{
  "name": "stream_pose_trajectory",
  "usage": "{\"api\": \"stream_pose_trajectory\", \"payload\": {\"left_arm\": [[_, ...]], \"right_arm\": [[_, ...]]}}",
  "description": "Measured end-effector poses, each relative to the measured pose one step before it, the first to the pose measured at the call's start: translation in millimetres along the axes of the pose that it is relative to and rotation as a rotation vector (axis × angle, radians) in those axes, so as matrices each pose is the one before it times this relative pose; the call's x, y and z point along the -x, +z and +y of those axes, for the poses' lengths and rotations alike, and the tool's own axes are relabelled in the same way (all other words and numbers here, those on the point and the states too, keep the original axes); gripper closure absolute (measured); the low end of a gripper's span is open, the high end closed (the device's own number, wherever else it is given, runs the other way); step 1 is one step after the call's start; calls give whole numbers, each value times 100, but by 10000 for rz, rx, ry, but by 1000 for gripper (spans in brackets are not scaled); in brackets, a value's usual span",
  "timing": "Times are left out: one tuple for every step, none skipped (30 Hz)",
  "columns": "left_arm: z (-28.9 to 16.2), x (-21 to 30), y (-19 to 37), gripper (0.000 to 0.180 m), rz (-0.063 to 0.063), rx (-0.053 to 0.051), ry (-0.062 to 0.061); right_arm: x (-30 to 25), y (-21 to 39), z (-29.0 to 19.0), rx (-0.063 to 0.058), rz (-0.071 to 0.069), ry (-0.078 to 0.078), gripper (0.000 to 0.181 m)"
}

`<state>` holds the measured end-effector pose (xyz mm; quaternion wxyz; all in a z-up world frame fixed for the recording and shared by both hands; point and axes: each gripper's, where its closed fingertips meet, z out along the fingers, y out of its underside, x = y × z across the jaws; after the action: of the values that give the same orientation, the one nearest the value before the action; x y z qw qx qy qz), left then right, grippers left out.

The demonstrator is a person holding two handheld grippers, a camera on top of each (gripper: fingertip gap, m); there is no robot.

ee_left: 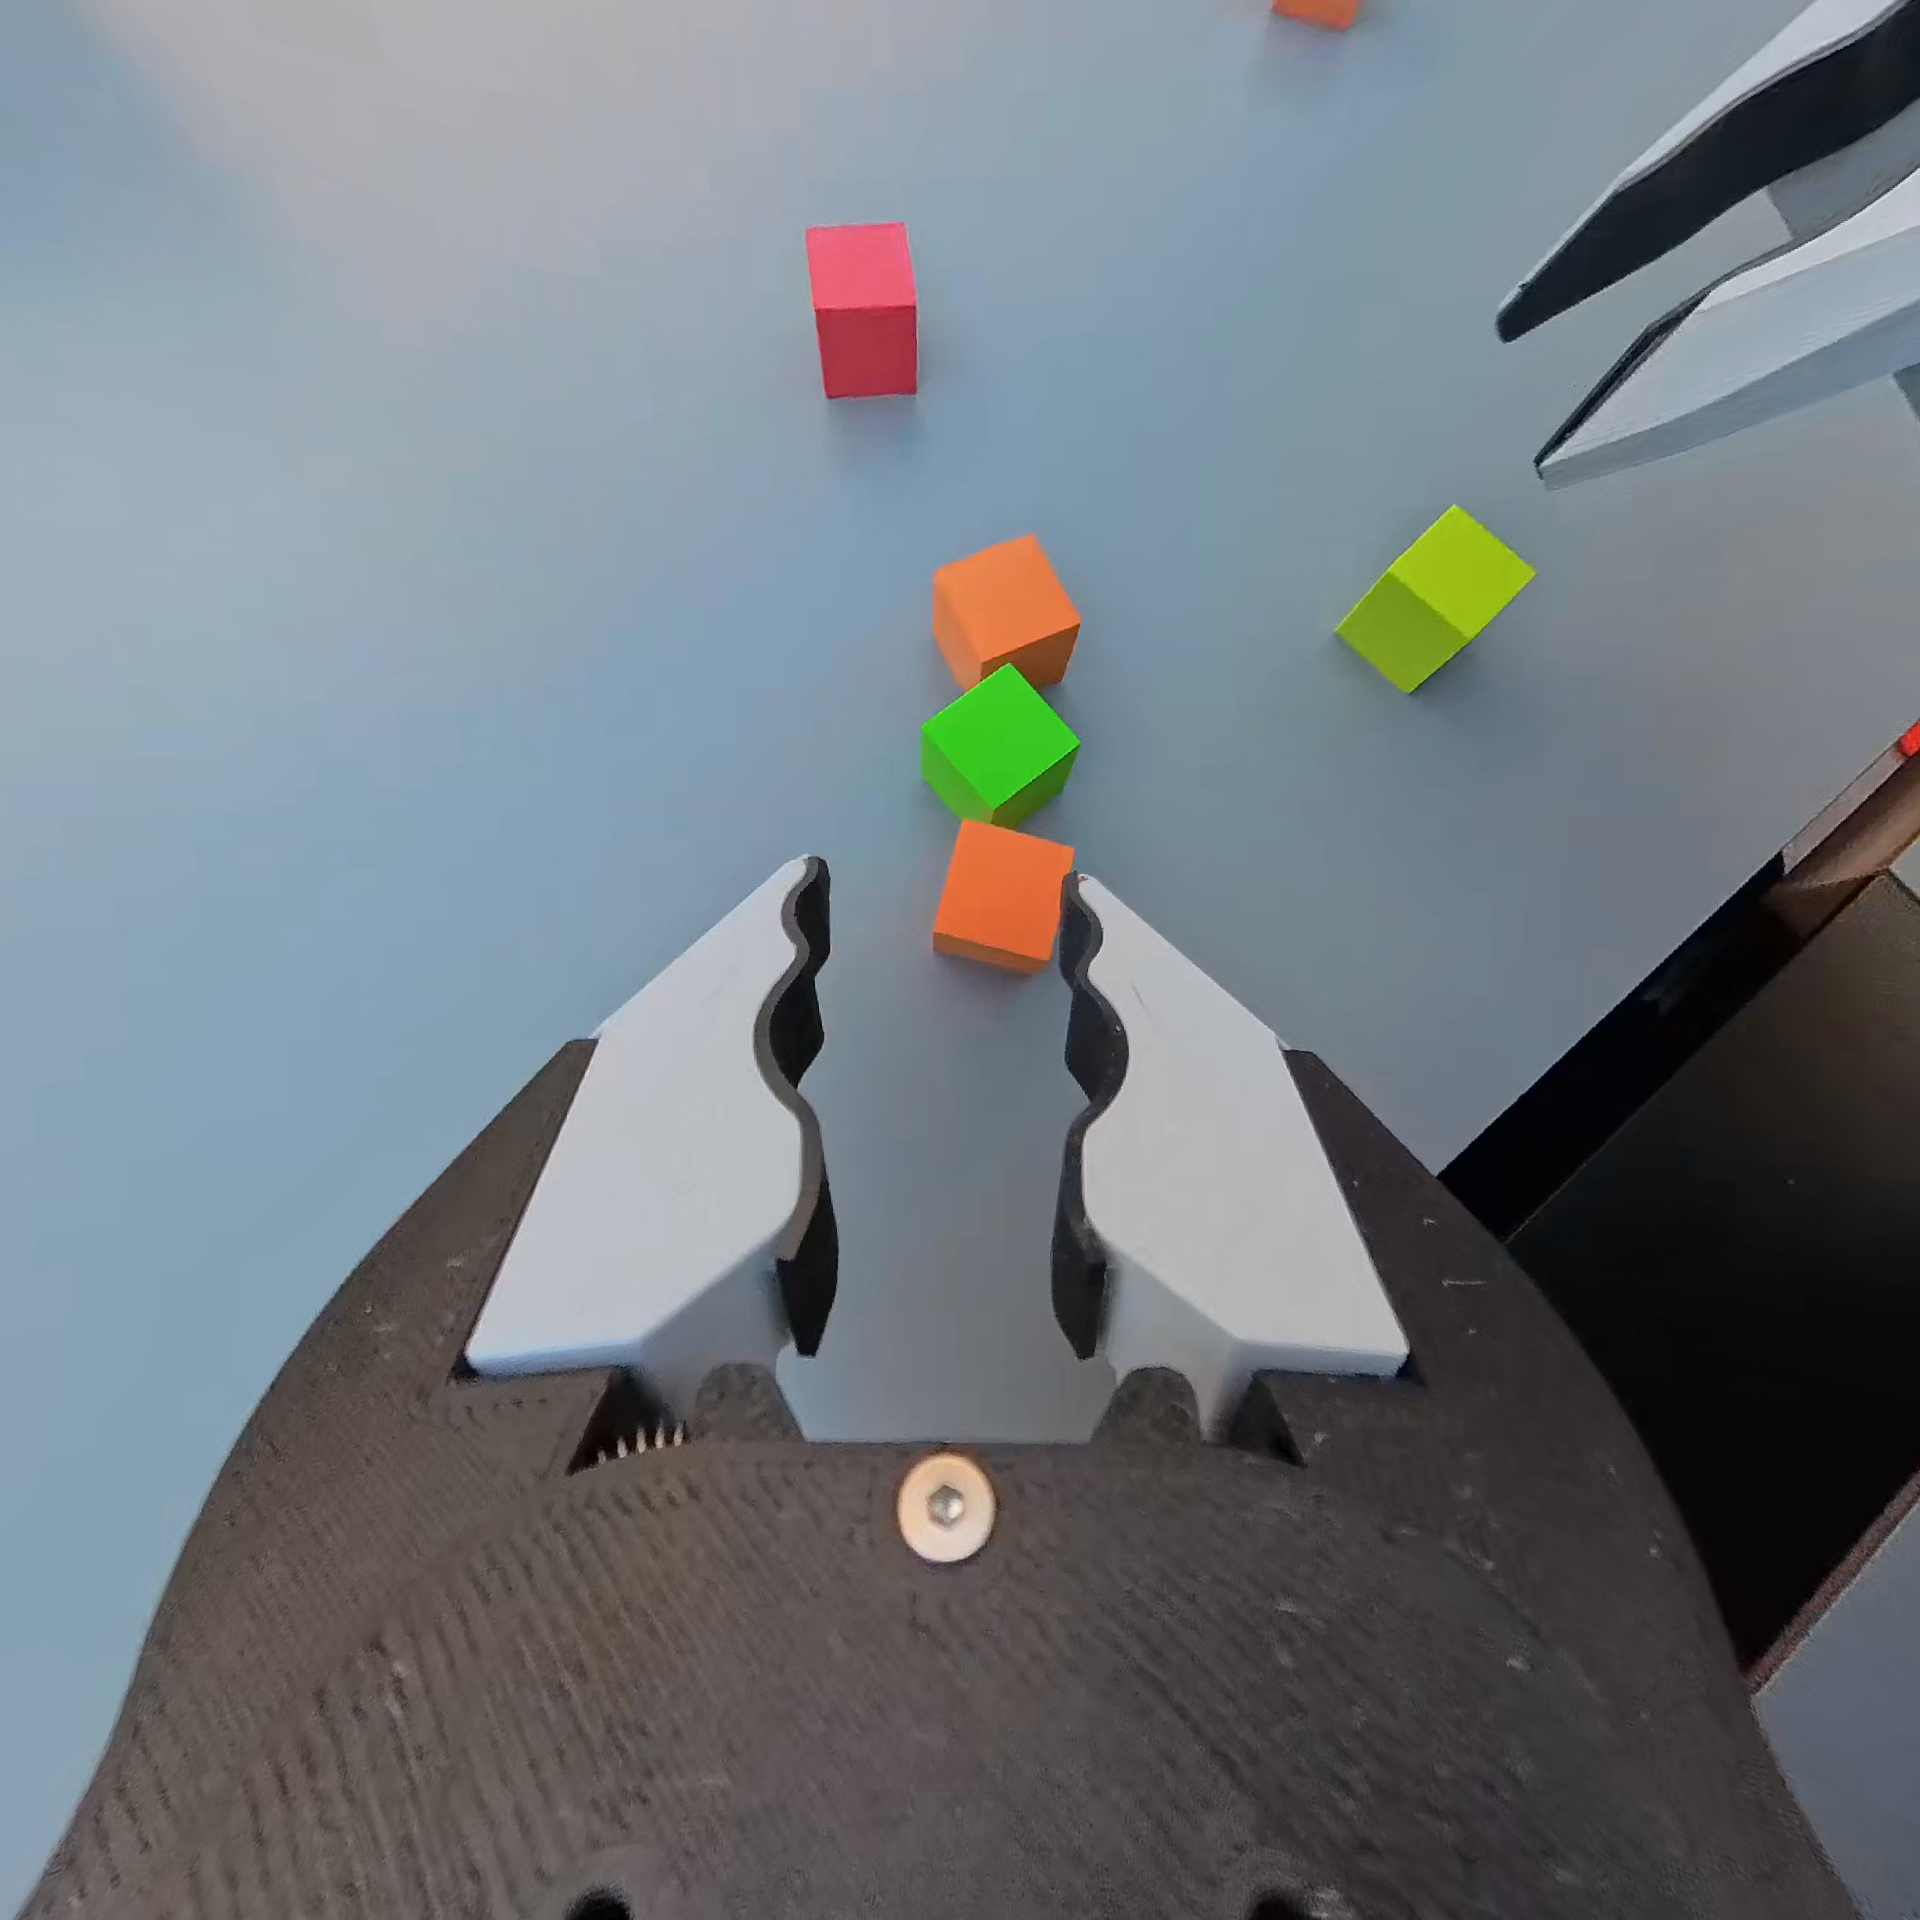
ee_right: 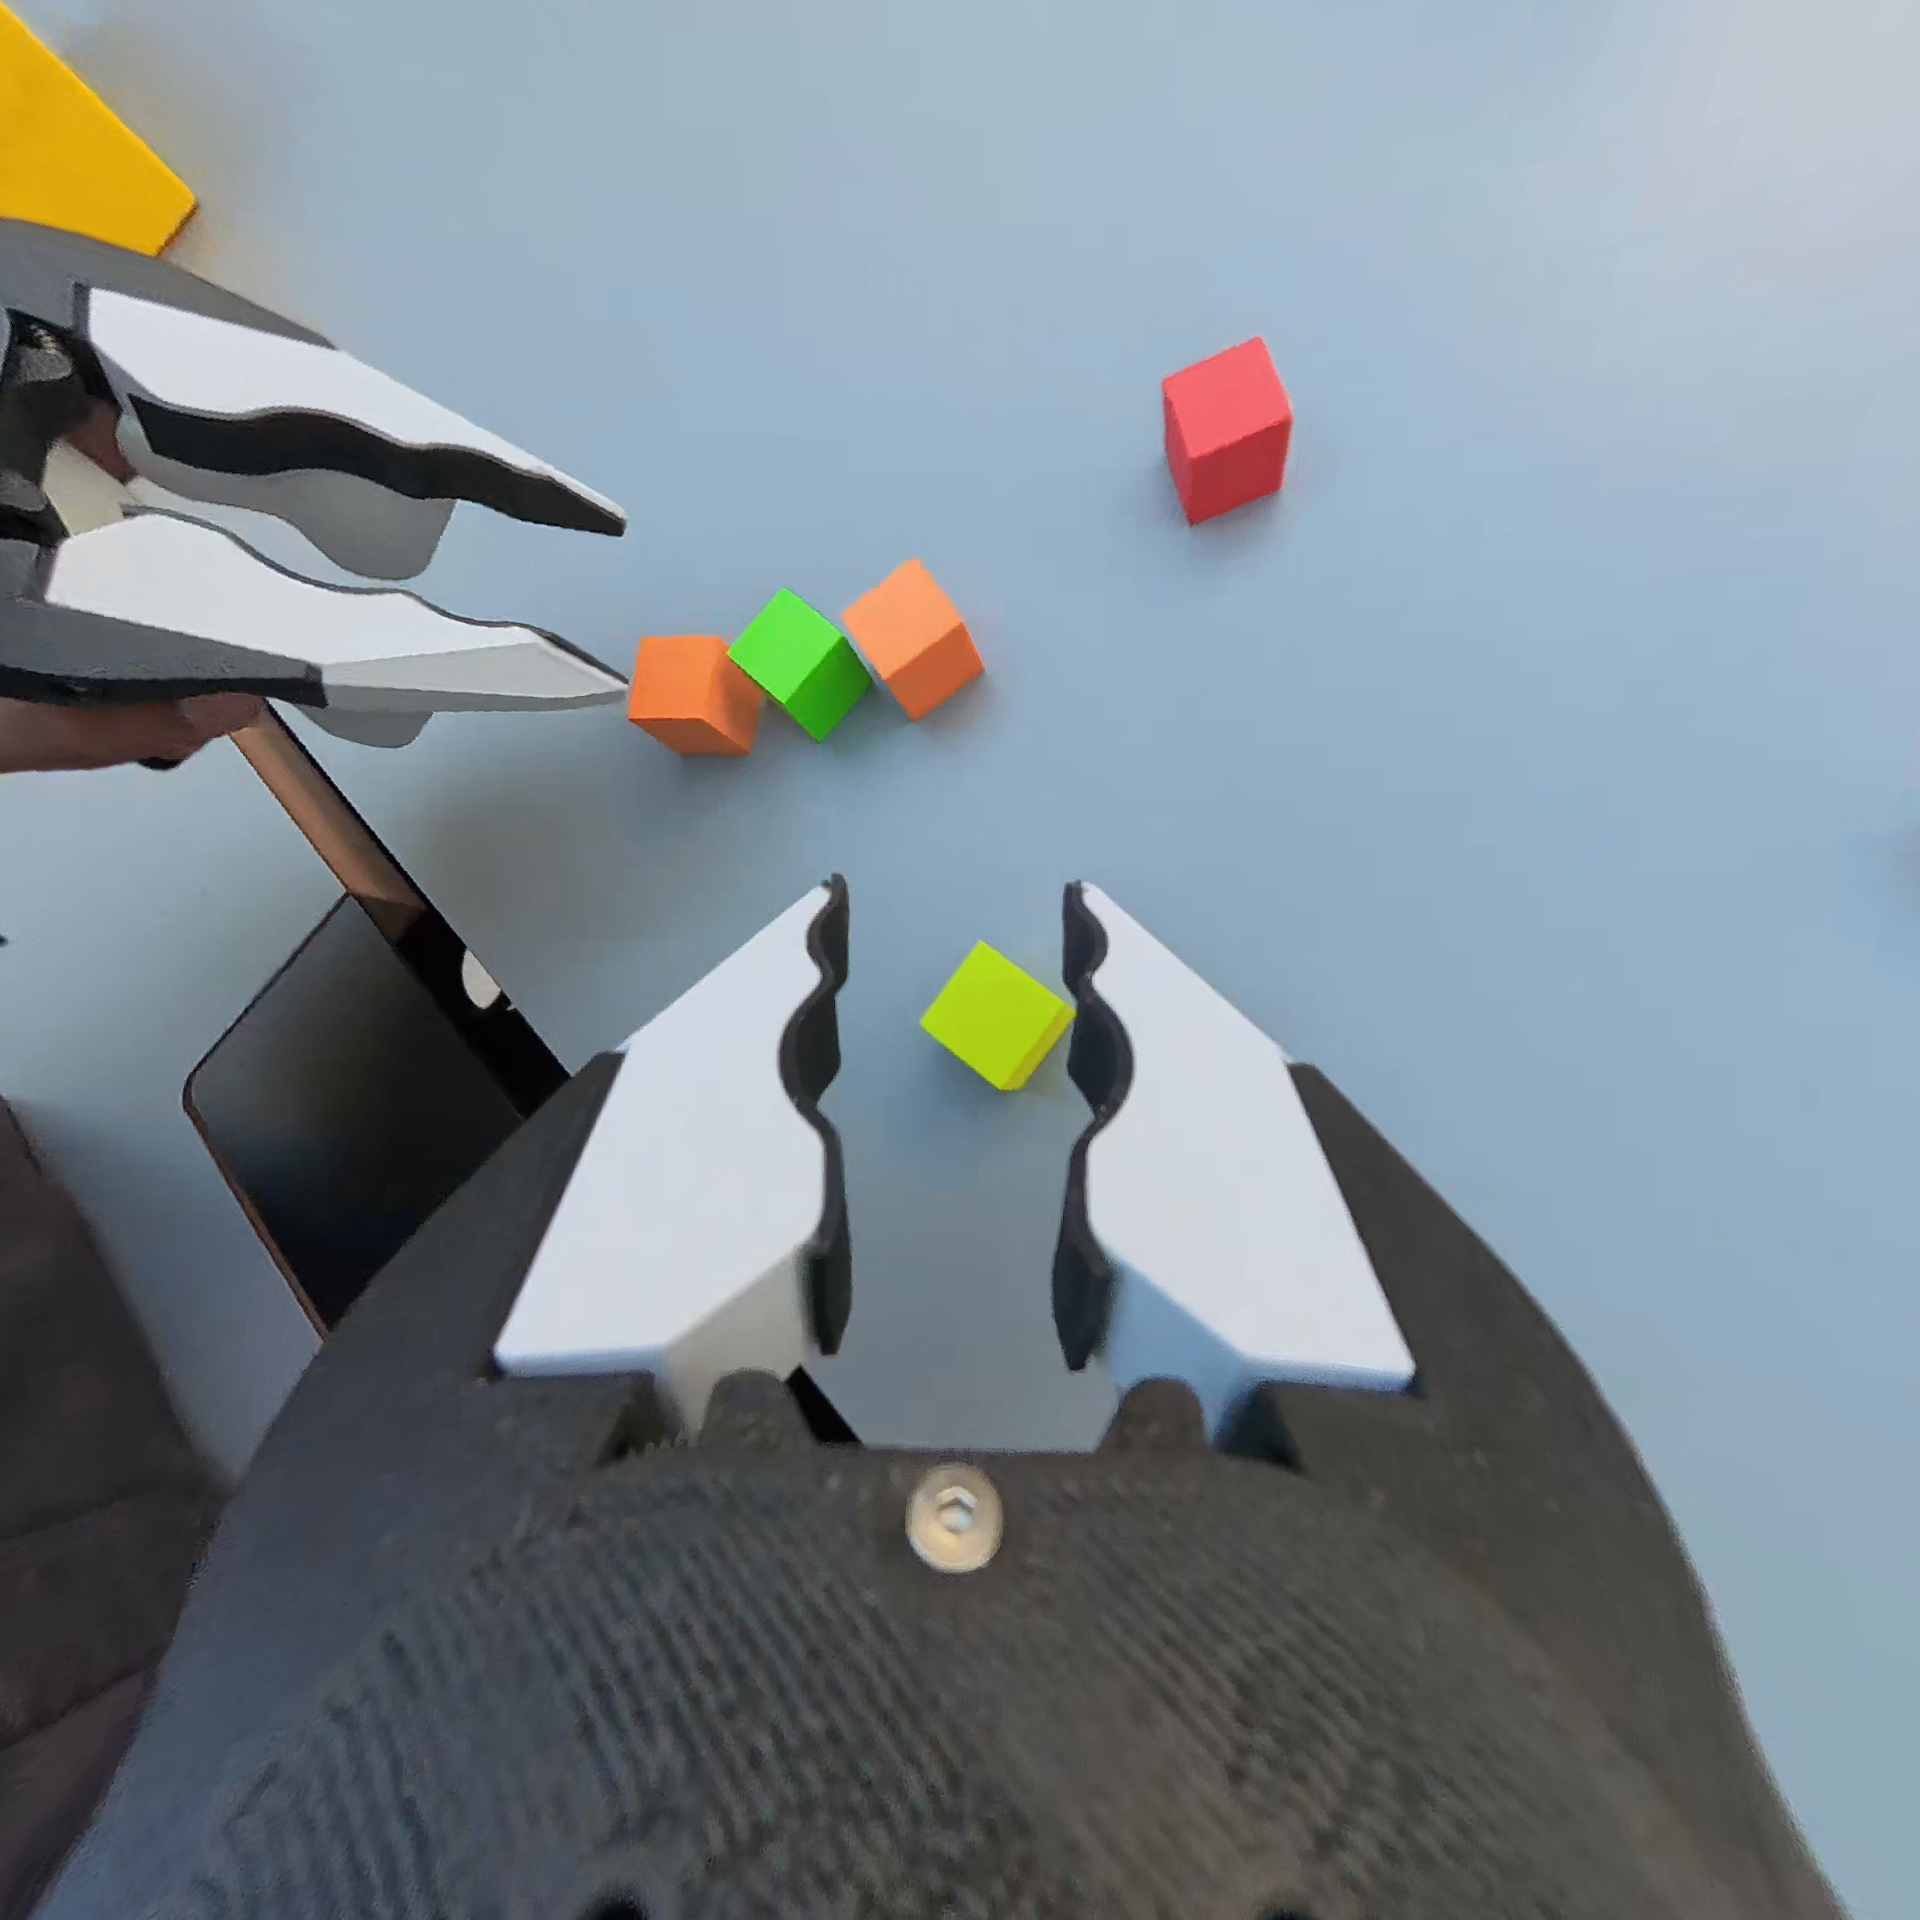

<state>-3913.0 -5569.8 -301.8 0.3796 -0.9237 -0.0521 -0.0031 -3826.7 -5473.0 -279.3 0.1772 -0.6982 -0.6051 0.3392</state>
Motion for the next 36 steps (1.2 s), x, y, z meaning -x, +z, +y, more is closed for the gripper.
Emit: {"api": "stream_pose_trajectory", "payload": {"left_arm": [[54, 73, -25, 138, 10, 10, -25], [-48, 2, -47, 138, 23, -11, -20], [-112, -29, -93, 138, 20, -29, -11], [-139, -39, -96, 138, 13, -35, -7], [-110, -83, -100, 138, 25, -21, -3], [-70, -97, -90, 138, 23, -14, -2], [-45, -144, -109, 138, 41, -9, 6], [-54, -182, -114, 138, 47, -13, 22], [-68, -226, -109, 138, 62, -9, 38], [-76, -258, -64, 138, 74, -2, 47], [-110, -249, -9, 138, 61, 4, 55], [-160, -206, 63, 138, 37, 15, 59], [-243, -191, 143, 138, 34, 12, 54], [-375, -154, 205, 138, 29, -3, 48], [-539, -100, 266, 138, 2, -29, 51], [-698, -63, 314, 138, 6, -64, 60], [-807, -40, 381, 138, 7, -73, 56], [-864, 64, 454, 138, -18, -57, 38], [-889, 138, 522, 138, -40, -46, 13], [-875, 239, 590, 138, -65, -16, -5], [-790, 446, 672, 137, -161, 39, -25], [-720, 612, 758, 137, -223, 88, -75], [-724, 563, 821, 137, -161, 86, -112], [-729, 520, 890, 137, -117, 75, -179], [-754, 404, 912, 137, -27, 58, -217], [-762, 339, 933, 137, 3, 44, -222], [-453, 324, 1029, 136, -20, 204, -159], [-30, 464, 1165, 135, -158, 415, -89], [184, 382, 1188, 135, -157, 444, 14], [290, 282, 1111, 135, -140, 394, 54], [470, 251, 1019, 134, -177, 404, 21], [554, -13, 859, 134, -49, 364, 71], [514, -93, 636, 134, -19, 259, 81], [467, -122, 451, 137, -5, 183, 63], [60, -307, 96, 144, 144, -73, 67], [13, -45, -184, 154, -17, -43, 51]], "right_arm": [[235, 410, -313, 122, 82, -436, 141], [-177, 293, -276, 118, 211, -411, 141], [-598, 126, -228, 78, 291, -289, 142], [-991, -28, -159, 2, 316, -88, 142], [-1420, -114, -78, -67, 344, 126, 142], [-1919, -162, 34, -97, 434, 305, 139], [-2446, -152, 41, -119, 568, 402, 132], [-2711, -82, -66, -145, 603, 373, 128], [-2721, 64, -173, -131, 569, 296, 128], [-2528, 232, -225, -76, 493, 249, 128], [-2073, 417, -285, -18, 335, 213, 128], [-1537, 569, -306, 15, 174, 170, 128], [-1084, 675, -282, 43, 87, 102, 129], [-741, 754, -147, 95, 50, 6, 130], [-424, 862, 68, 171, -7, -67, 130], [-117, 928, 267, 237, -92, -113, 131], [-13, 933, 440, 285, -75, -153, 135], [-74, 818, 539, 301, 7, -176, 142], [42, 562, 449, 223, -23, -171, 154], [157, 159, 65, -1, -86, -83, 154], [290, -239, -255, -150, -155, 49, 154], [413, -547, -387, -219, -181, 86, 154], [475, -815, -450, -293, -142, 19, 154], [592, -1000, -402, -292, -132, -49, 154], [750, -1108, -280, -253, -153, -65, 154], [896, -1195, -196, -229, -182, -41, 154], [1048, -1239, -138, -222, -215, -18, 154], [1145, -1251, -84, -205, -216, -34, 154], [1152, -1219, -28, -169, -177, -75, 154], [1152, -1145, -30, -153, -158, -84, 154], [1187, -1052, -38, -155, -171, -52, 154], [1185, -897, -38, -151, -174, -33, 154], [1171, -664, 25, -131, -190, -49, 154], [1175, -407, 142, -78, -237, -98, 154], [1138, -117, 321, 16, -251, -188, 154], [1007, 162, 538, 138, -215, -275, 154]]}}
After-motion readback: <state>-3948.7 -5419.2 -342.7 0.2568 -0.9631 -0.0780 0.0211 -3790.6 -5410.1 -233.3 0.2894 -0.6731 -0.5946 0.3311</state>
